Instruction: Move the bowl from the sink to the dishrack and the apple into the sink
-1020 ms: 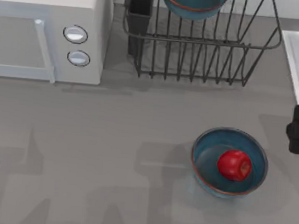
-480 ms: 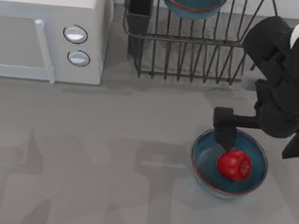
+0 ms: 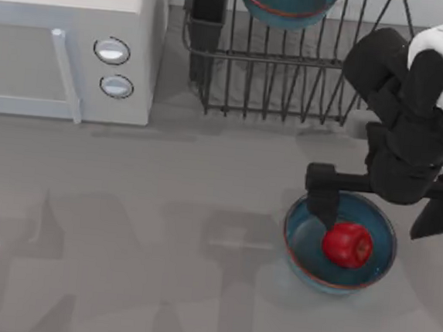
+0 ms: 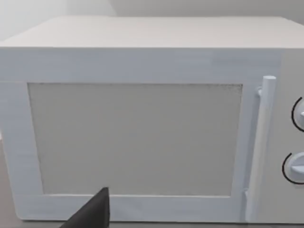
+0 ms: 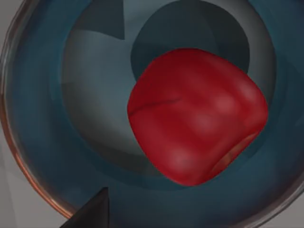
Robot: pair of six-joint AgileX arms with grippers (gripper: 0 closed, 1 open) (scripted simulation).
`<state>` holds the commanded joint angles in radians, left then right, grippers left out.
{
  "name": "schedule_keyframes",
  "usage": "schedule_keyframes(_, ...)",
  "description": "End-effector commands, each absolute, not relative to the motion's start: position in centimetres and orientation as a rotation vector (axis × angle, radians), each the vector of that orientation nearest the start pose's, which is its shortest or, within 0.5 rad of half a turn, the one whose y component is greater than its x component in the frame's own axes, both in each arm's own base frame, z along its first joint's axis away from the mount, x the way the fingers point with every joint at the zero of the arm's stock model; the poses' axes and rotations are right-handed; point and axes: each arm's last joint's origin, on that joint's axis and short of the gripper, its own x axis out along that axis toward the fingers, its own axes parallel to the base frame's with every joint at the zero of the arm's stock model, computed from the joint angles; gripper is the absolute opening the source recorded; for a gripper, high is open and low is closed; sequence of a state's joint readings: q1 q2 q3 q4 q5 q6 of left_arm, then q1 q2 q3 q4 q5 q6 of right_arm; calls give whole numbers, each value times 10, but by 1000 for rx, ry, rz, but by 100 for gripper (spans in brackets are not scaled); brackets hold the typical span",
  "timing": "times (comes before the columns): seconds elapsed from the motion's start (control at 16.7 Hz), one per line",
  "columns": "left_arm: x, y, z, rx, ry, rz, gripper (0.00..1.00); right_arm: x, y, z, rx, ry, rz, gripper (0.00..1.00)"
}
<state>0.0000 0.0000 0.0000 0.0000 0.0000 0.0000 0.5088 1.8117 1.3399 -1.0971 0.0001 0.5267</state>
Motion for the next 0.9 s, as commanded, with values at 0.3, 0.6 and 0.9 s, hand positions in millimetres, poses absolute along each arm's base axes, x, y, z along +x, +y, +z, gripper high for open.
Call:
schedule_keyframes(0.3,106,-1,160,0,0,0,100,294,168,160,7,1572,-6,100)
schedule_keyframes(0.6,106,-1,160,0,0,0,100,292,168,109,9,1567,-5,100)
schedule_keyframes(0.9,106,-1,160,0,0,0,100,290,167,100,8,1571,-8,100)
